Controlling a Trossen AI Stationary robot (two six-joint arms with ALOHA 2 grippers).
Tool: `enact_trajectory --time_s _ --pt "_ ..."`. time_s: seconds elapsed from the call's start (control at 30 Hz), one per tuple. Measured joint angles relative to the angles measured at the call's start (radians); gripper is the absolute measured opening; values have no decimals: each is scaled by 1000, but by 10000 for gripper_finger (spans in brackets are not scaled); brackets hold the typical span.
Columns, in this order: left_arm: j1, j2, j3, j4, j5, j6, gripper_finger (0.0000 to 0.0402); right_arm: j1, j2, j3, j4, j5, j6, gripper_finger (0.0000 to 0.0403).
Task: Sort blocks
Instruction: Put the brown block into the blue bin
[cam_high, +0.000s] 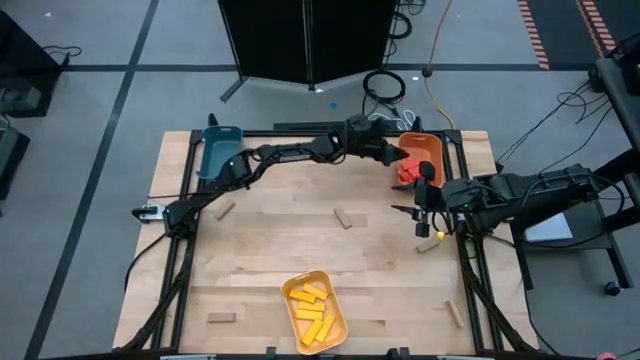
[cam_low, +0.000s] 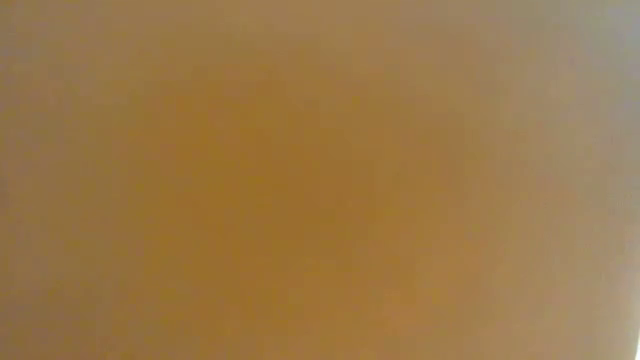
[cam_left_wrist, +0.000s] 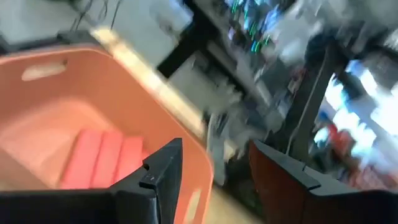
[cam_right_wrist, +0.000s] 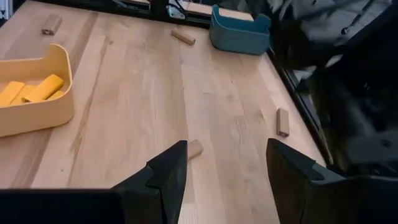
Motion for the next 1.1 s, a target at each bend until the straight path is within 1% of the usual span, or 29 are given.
enact_trajectory --time_s 0.1,0.17,0.23,0.3,0.33,0.4,0.47,0.6,0.63,0.67,0.8,0.9,1.0,1.1 --pt "-2 -31 0 -208 4 161 180 0 0 0 -31 1 2 161" --pt "-13 -45 0 -328 -64 285 180 0 0 0 -45 25 -3 161" --pt "-29 -62 -2 -424 -172 381 178 0 0 0 -52 66 -10 161" --pt "-50 -72 0 -467 -310 449 169 -1 0 0 -50 109 -26 161" --pt "-60 -72 0 -472 -357 472 162 -1 0 0 -47 127 -34 161" --pt "-79 -62 0 -473 -418 494 141 -1 0 0 -34 156 -42 161" --pt "-94 -50 0 -439 -456 510 115 -1 0 0 -33 181 -48 161" --pt "-101 -48 1 -389 -496 493 41 -1 0 0 -28 211 -40 161" --pt "-99 -47 2 -389 -496 465 22 -1 0 0 -28 212 -36 161" --pt "-96 -44 2 -398 -496 427 11 -1 0 0 -28 212 -35 161" --pt "-87 -31 0 -415 -497 299 6 -1 0 0 -17 212 -33 161" --pt "-86 -31 0 -429 -473 185 1 -1 0 0 -3 213 -32 161" --pt "-89 -22 0 -418 -458 134 1 -1 0 0 4 213 -32 161" --pt "-87 -7 0 -402 -413 60 1 -1 0 0 19 234 -32 161"
